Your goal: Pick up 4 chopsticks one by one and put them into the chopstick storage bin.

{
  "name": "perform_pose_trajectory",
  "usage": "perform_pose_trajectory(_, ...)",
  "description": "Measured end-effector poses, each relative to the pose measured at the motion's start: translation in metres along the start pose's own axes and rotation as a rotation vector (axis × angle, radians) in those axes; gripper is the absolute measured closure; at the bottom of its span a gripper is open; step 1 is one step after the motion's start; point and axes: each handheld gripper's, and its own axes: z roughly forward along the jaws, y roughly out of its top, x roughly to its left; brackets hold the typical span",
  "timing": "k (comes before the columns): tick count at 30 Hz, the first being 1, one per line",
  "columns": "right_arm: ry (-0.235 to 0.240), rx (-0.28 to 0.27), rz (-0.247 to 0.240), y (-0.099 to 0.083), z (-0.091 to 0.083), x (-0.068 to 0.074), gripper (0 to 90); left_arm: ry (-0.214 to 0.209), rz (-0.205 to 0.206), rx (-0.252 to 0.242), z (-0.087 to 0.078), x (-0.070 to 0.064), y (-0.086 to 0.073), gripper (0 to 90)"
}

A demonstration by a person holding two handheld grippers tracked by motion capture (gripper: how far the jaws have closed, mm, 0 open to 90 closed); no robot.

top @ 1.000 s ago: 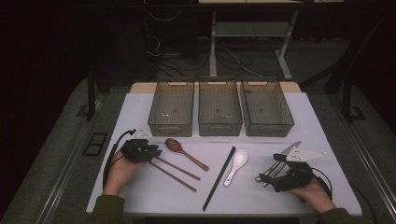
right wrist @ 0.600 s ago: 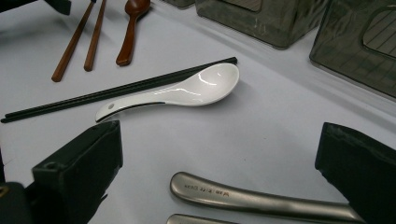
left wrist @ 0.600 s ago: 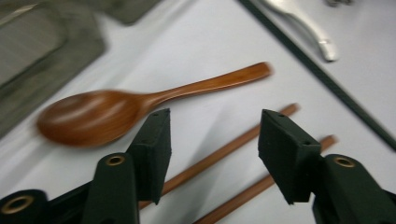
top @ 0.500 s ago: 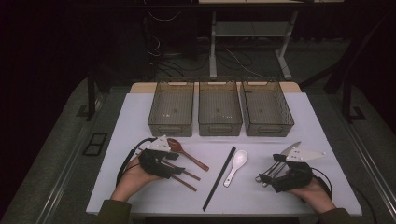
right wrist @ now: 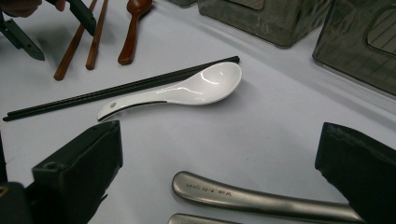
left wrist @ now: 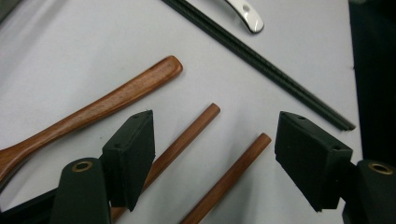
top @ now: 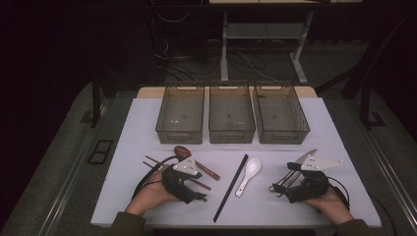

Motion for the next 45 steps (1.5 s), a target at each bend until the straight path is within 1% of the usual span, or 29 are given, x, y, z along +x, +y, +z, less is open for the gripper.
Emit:
perform_pose_trajectory(1, 0.001, 0.0, -0.002, 0.0, 0.0, 0.0, 0.7, -0.001, 0.003, 0.005, 0.002, -0.001, 0.0, 27.5)
perform_pose_trajectory(2, 0.001, 0.001, -0.001, 0.0, 0.0, 0.0, 0.7, -0.002, 0.02, 0.02, 0.004, -0.001, 0.0, 27.1)
perform_pose_trajectory(3, 0.001, 0.001, -0.001, 0.0, 0.0, 0.0, 0.7, -0.004, 0.029, 0.03, 0.005, -0.002, -0.001, 27.0)
perform_pose_trajectory(4, 0.001, 0.001, 0.0, 0.0, 0.0, 0.0, 0.7, -0.004, 0.029, 0.03, 0.005, -0.002, -0.001, 26.7)
perform_pose_trajectory(6, 0.001, 0.0, -0.001, 0.0, 0.0, 0.0, 0.7, -0.003, 0.044, 0.039, 0.007, -0.002, -0.001, 26.4)
perform_pose_trajectory(8, 0.001, 0.001, -0.001, 0.0, 0.0, 0.0, 0.7, 0.006, 0.051, 0.049, 0.008, -0.003, -0.001, 26.4)
perform_pose_trajectory(13, 0.001, 0.001, -0.001, 0.0, 0.0, 0.0, 0.7, 0.012, 0.072, 0.07, 0.011, -0.003, -0.002, 26.5)
perform_pose_trajectory(16, 0.001, 0.001, 0.0, 0.0, 0.0, 0.0, 0.7, 0.015, 0.077, 0.086, 0.013, -0.003, -0.003, 28.8)
perform_pose_trajectory(18, 0.001, 0.002, -0.001, 0.0, 0.0, 0.0, 0.7, 0.024, 0.085, 0.085, 0.013, -0.004, -0.003, 30.2)
perform_pose_trajectory(27, 0.001, 0.002, 0.0, 0.0, 0.0, 0.0, 0.7, 0.033, 0.073, 0.078, 0.011, -0.003, -0.003, 46.8)
perform_pose_trajectory(33, 0.001, 0.001, 0.0, 0.0, 0.0, 0.0, 0.7, 0.034, 0.072, 0.078, 0.01, -0.002, -0.003, 55.2)
perform_pose_trajectory(35, 0.001, 0.002, 0.0, 0.0, 0.0, 0.0, 0.7, 0.031, 0.072, 0.079, 0.009, -0.002, -0.003, 57.2)
perform_pose_trajectory(36, 0.001, 0.002, -0.001, 0.0, 0.0, 0.0, 0.7, 0.029, 0.079, 0.086, 0.009, -0.001, -0.003, 57.7)
perform_pose_trajectory(45, 0.002, 0.002, 0.0, 0.0, 0.0, 0.0, 0.7, 0.02, 0.064, 0.079, 0.008, -0.001, -0.003, 63.3)
